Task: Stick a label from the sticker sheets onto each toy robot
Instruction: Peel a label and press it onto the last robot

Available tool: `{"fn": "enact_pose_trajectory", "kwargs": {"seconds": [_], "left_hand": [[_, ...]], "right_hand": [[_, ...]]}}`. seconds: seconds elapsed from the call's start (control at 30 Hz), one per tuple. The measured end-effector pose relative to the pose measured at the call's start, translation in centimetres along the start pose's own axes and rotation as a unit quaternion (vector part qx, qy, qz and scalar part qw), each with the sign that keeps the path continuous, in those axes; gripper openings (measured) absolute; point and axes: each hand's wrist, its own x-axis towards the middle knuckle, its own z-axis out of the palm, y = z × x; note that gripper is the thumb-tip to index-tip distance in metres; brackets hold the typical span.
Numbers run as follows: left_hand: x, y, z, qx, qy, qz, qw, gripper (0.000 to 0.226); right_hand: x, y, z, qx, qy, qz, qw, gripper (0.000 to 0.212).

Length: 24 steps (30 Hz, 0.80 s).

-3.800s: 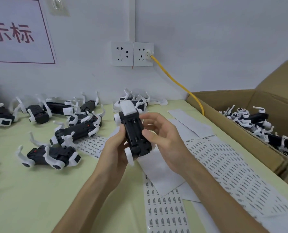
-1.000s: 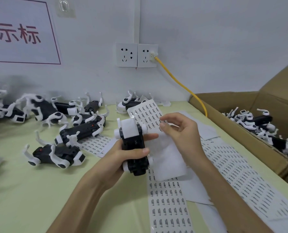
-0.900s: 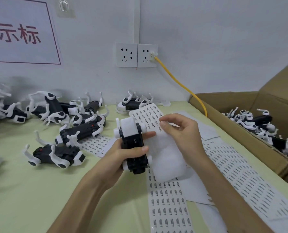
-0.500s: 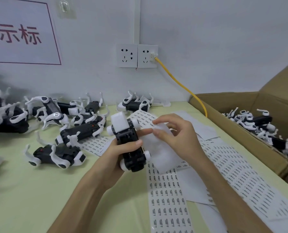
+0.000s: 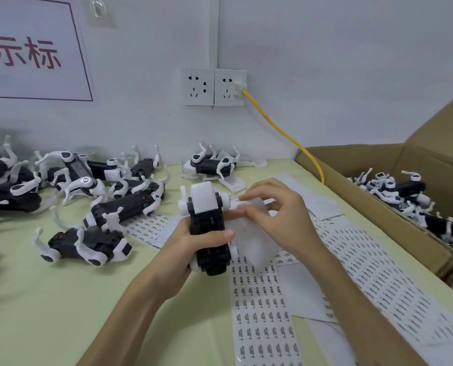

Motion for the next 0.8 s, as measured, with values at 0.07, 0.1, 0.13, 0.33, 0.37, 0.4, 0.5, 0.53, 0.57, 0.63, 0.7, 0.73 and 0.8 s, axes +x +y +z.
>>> {"fn": "enact_pose_trajectory", "kwargs": {"seconds": [0.07, 0.1, 0.13, 0.33, 0.37, 0.4, 0.5, 0.53, 0.57, 0.63, 0.7, 0.73, 0.8], "left_hand": [[0.0, -0.1, 0.3, 0.029, 0.002, 0.000, 1.000, 0.043], [0.0, -0.2, 0.4, 0.042, 0.000, 0.002, 0.999, 0.042], [0.0, -0.3, 0.5, 0.051, 0.000, 0.003, 0.999, 0.042], [0.0, -0.6, 1.0, 0.111, 0.012, 0.010, 0.994, 0.041], [0.1, -0.7, 1.0, 0.120, 0.013, 0.016, 0.993, 0.042], [0.1, -0.7, 1.0, 0.130, 0.014, 0.021, 0.991, 0.042], [0.4, -1.0, 0.9, 0.180, 0.014, 0.022, 0.983, 0.040], [0.5, -1.1, 0.9, 0.193, 0.011, 0.020, 0.981, 0.040], [0.5, -1.1, 0.9, 0.201, 0.007, 0.017, 0.979, 0.040], [0.4, -1.3, 0.9, 0.206, -0.002, 0.012, 0.979, 0.042], [0.4, -1.4, 0.9, 0.213, -0.005, 0.010, 0.977, 0.047], [0.5, -1.5, 0.8, 0.220, -0.008, 0.010, 0.976, 0.049], [0.6, -1.5, 1.0, 0.240, -0.020, 0.022, 0.970, 0.040]], "right_hand": [[0.0, 0.1, -0.1, -0.009, -0.008, 0.006, 1.000, 0.013], [0.1, 0.1, -0.2, -0.014, -0.012, 0.009, 1.000, 0.014], [0.1, 0.1, -0.2, -0.017, -0.014, 0.015, 1.000, 0.015], [0.2, 0.3, -0.7, -0.011, -0.023, 0.055, 0.998, 0.008], [0.2, 0.3, -0.8, -0.011, -0.026, 0.059, 0.998, 0.007], [0.2, 0.3, -0.9, -0.011, -0.030, 0.060, 0.998, 0.007], [0.2, 0.3, -1.2, -0.019, -0.039, 0.057, 0.997, 0.007], [0.1, 0.3, -1.3, -0.022, -0.041, 0.056, 0.997, 0.008], [0.1, 0.3, -1.2, -0.024, -0.043, 0.056, 0.997, 0.009], [0.1, 0.3, -1.2, -0.030, -0.047, 0.062, 0.996, 0.010], [0.1, 0.3, -1.3, -0.032, -0.049, 0.064, 0.996, 0.010], [0.2, 0.3, -1.3, -0.030, -0.047, 0.063, 0.996, 0.010], [0.1, 0.3, -1.3, -0.023, -0.041, 0.064, 0.997, 0.011]]}}
